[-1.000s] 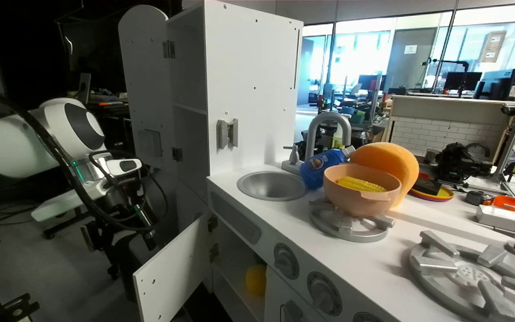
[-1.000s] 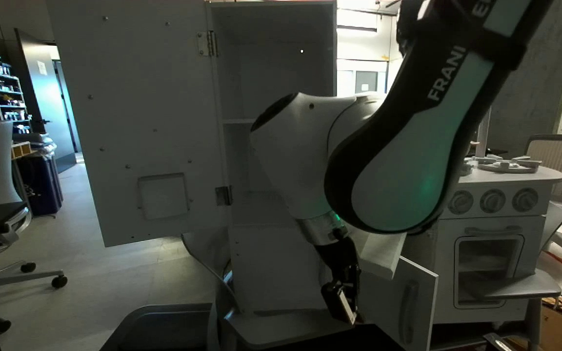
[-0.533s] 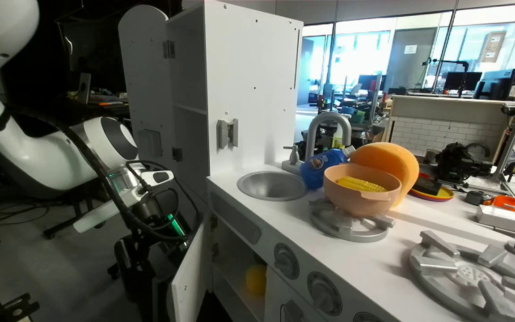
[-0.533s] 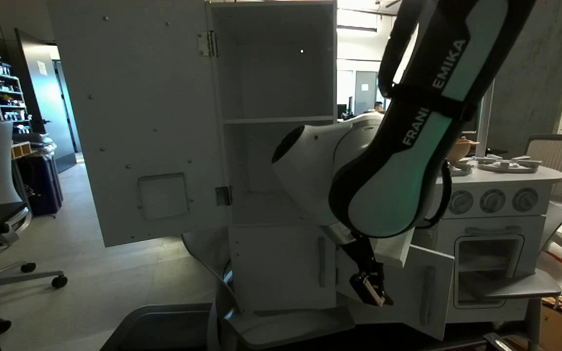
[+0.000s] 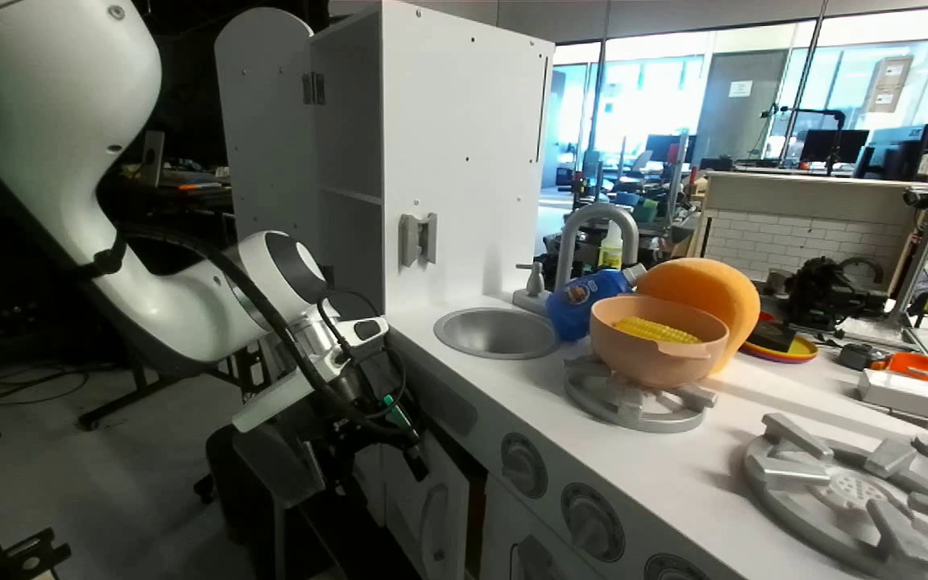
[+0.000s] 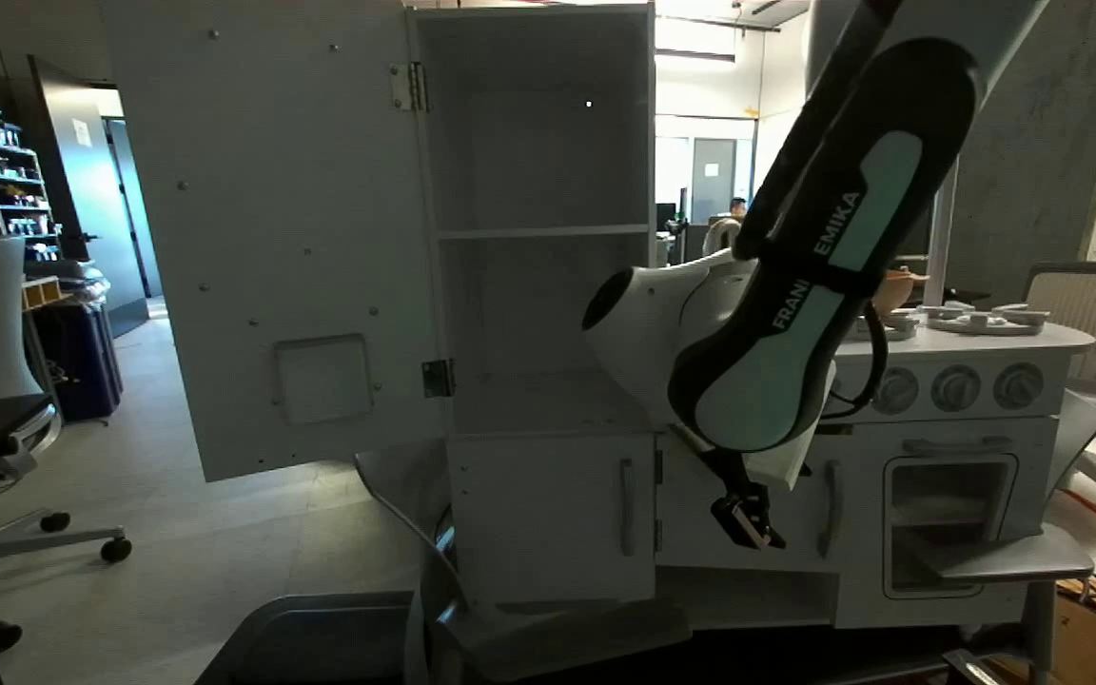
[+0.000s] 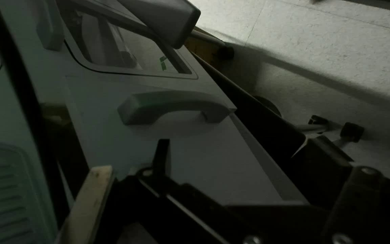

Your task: Remove the yellow sponge from the sink and place it inside the bottom cabinet, pick up the green pepper and put it inside the bottom cabinet.

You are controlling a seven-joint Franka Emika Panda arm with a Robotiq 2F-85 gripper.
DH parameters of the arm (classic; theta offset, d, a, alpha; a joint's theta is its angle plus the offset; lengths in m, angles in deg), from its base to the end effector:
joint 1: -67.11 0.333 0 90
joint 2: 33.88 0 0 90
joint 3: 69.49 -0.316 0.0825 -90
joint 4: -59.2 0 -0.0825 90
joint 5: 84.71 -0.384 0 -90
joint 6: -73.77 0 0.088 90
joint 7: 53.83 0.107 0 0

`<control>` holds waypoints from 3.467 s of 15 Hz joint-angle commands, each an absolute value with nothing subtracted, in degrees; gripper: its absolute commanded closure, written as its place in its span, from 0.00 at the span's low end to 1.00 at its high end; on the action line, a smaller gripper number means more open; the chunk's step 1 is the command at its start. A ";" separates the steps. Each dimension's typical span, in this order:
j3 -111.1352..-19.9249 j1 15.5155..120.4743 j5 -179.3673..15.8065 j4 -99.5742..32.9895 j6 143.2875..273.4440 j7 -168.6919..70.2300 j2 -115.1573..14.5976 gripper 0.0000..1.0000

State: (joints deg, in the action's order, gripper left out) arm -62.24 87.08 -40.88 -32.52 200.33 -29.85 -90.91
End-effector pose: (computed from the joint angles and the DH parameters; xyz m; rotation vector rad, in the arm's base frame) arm 0.6209 0.1202 0.0293 2.3666 0.5258 -0.2001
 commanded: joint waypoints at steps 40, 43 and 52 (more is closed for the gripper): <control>-65.86 69.00 -19.38 -98.62 240.28 -16.36 -34.89 0.00; -67.04 68.24 -33.45 -97.80 243.01 -25.01 -38.09 0.00; -91.96 56.96 -77.22 -99.47 238.25 -52.27 -37.00 0.00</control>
State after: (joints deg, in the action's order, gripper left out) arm -81.53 63.30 -65.96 -99.47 242.17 -43.09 -38.96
